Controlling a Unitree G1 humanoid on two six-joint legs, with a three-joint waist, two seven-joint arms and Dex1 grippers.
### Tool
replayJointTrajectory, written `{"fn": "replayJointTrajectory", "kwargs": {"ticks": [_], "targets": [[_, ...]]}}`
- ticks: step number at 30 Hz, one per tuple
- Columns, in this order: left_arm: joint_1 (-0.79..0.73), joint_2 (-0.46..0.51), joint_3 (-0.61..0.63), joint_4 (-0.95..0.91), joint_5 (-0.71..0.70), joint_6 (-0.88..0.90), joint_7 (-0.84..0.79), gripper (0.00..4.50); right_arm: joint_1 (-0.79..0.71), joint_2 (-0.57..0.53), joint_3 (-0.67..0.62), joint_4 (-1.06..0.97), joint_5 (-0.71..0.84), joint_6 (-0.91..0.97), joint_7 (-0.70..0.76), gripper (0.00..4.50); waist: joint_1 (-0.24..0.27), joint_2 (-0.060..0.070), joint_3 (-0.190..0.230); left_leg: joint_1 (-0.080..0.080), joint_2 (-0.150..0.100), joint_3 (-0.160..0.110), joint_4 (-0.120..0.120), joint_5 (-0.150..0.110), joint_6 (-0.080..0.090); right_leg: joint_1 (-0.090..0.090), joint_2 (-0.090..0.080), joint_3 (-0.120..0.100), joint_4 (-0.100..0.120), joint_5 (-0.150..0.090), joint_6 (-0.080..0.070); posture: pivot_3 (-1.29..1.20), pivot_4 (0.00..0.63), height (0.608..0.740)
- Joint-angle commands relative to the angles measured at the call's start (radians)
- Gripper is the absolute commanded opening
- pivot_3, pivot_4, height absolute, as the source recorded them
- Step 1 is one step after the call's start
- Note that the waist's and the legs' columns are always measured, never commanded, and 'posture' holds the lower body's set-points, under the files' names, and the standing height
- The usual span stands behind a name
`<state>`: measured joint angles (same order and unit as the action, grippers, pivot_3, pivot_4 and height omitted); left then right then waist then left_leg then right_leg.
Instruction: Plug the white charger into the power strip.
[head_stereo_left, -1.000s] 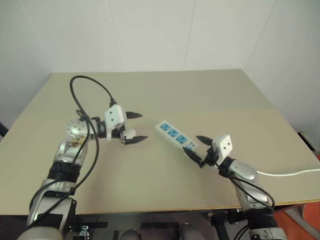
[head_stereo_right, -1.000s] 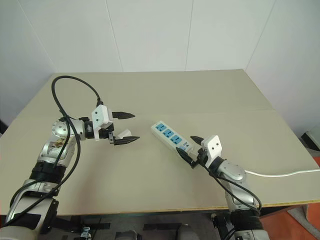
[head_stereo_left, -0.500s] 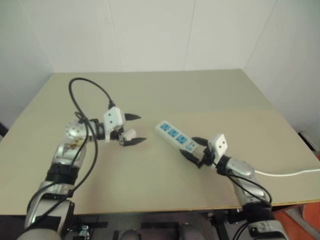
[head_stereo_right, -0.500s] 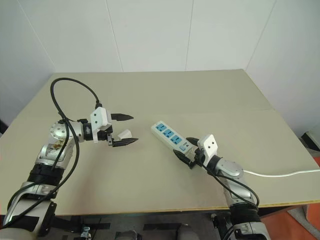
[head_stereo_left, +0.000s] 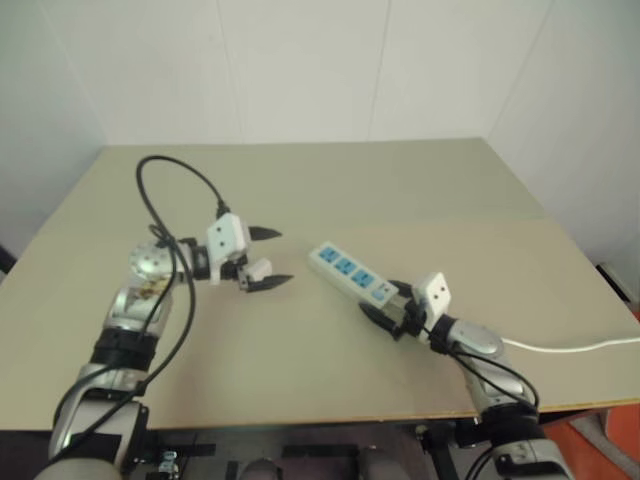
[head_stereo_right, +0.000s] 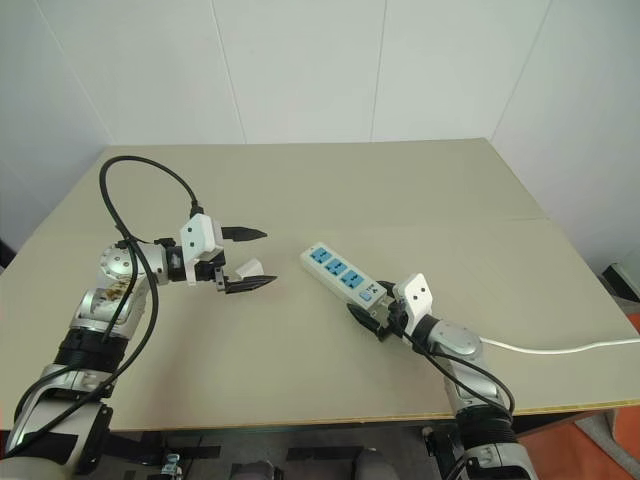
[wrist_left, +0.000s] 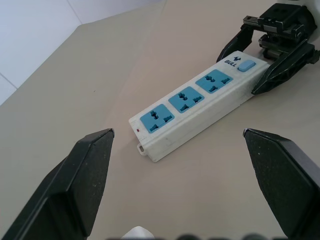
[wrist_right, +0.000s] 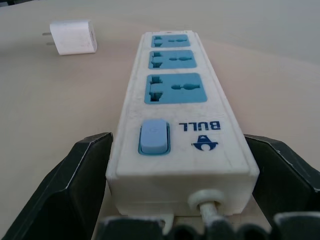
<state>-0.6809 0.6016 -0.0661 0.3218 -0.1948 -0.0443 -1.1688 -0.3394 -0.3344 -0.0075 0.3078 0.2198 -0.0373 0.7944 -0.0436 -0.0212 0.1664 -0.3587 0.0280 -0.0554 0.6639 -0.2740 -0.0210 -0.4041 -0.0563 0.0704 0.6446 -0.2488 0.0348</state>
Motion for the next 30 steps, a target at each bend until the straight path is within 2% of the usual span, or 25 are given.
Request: {"fn": "replayJointTrajectory", "kwargs": {"ticks": [1, 12, 17, 23, 30], "targets": [[-0.006, 0.004, 0.02, -0.036, -0.019, -0.006, 0.005, 4.5, -0.017, 0.001, -0.016, -0.012, 0.023, -0.009, 0.001, 4.49, 0.0, 0.0, 0.0, 0.0, 0.0, 0.0, 0.0, 0.0, 0.0, 0.0, 0.0, 0.0, 0.0, 0.0, 0.0, 0.0, 0.15, 0.74], [0.001, 0.001, 0.018, -0.033, -0.017, -0.011, 0.008, 4.5, -0.032, 0.014, -0.021, 0.005, 0.034, -0.004, 0.005, 4.49, -0.001, 0.0, 0.0, 0.0, 0.0, 0.0, 0.0, 0.0, 0.0, 0.0, 0.0, 0.0, 0.0, 0.0, 0.0, 0.0, 0.15, 0.74], [0.002, -0.004, 0.017, -0.033, -0.017, -0.011, 0.009, 4.5, -0.032, 0.021, -0.026, 0.01, 0.056, 0.004, 0.012, 3.44, 0.0, 0.0, 0.0, 0.0, 0.0, 0.0, 0.0, 0.0, 0.0, 0.0, 0.0, 0.0, 0.0, 0.0, 0.0, 0.0, 0.15, 0.74], [0.007, -0.006, 0.016, -0.04, -0.019, -0.007, 0.007, 4.5, -0.022, 0.018, -0.02, -0.001, 0.038, -0.023, -0.011, 3.44, 0.0, 0.0, 0.0, 0.0, 0.0, 0.0, 0.0, 0.0, 0.0, 0.0, 0.0, 0.0, 0.0, 0.0, 0.0, 0.0, 0.15, 0.74], [-0.026, 0.014, 0.007, -0.02, 0.025, 0.043, 0.043, 4.5, 0.013, -0.018, 0.003, -0.047, 0.043, -0.031, 0.062, 3.44, 0.0, 0.0, 0.0, 0.0, 0.0, 0.0, 0.0, 0.0, 0.0, 0.0, 0.0, 0.0, 0.0, 0.0, 0.0, 0.0, 0.15, 0.74]]}}
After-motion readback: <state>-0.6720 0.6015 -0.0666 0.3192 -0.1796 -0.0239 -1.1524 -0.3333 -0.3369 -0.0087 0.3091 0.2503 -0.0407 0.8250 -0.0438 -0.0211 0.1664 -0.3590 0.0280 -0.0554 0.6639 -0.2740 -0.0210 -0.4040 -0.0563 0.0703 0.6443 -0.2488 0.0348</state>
